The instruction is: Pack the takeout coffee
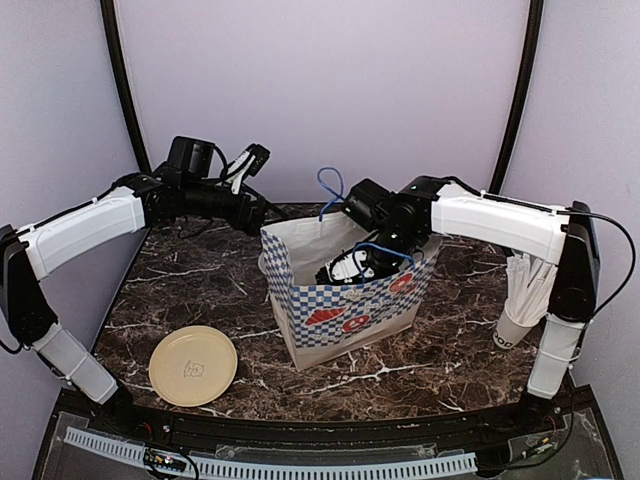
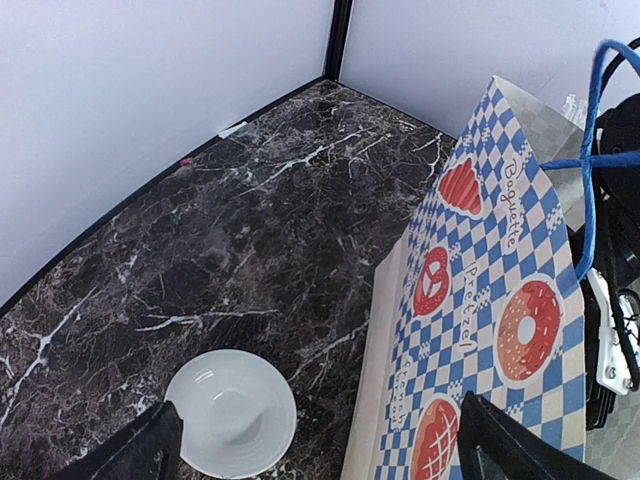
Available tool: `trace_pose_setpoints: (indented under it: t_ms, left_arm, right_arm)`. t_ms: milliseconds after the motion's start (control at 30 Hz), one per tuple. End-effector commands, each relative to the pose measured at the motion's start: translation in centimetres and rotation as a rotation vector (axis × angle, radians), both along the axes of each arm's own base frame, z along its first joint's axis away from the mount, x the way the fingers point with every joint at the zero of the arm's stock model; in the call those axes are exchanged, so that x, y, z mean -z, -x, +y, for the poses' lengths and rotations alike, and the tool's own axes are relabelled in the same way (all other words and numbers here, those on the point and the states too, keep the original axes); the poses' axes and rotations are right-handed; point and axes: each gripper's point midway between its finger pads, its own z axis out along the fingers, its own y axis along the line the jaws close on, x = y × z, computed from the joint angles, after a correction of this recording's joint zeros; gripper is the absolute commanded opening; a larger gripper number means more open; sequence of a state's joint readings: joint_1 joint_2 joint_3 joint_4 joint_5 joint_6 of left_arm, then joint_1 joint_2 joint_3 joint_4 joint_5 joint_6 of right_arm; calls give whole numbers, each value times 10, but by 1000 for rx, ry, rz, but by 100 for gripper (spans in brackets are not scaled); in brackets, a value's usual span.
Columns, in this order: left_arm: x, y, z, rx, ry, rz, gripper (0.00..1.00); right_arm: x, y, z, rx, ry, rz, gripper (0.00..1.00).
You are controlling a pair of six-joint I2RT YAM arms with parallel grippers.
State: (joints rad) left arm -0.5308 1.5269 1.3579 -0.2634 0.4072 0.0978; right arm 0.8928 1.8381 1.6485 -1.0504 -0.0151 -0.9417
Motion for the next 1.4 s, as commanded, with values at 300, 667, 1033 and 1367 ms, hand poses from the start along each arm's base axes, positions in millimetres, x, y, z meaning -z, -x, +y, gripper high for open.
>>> trace_pose_setpoints:
  t_ms: [300, 667, 1033, 1367]
  left_arm:
    - [-23, -2, 20, -31, 54, -59, 98]
    - [-30, 0, 22, -30, 69, -70, 98]
    - [-41, -2, 27, -51, 44, -96, 98]
    - [-70, 5, 36, -69, 26, -144, 98]
  right_arm:
    - [59, 11, -26, 38, 184, 253, 47]
    - [42, 4, -24, 159, 185, 209, 51]
    - [-35, 8, 7, 171, 8, 239, 98]
    - [-100, -1, 16, 153, -138, 103, 98]
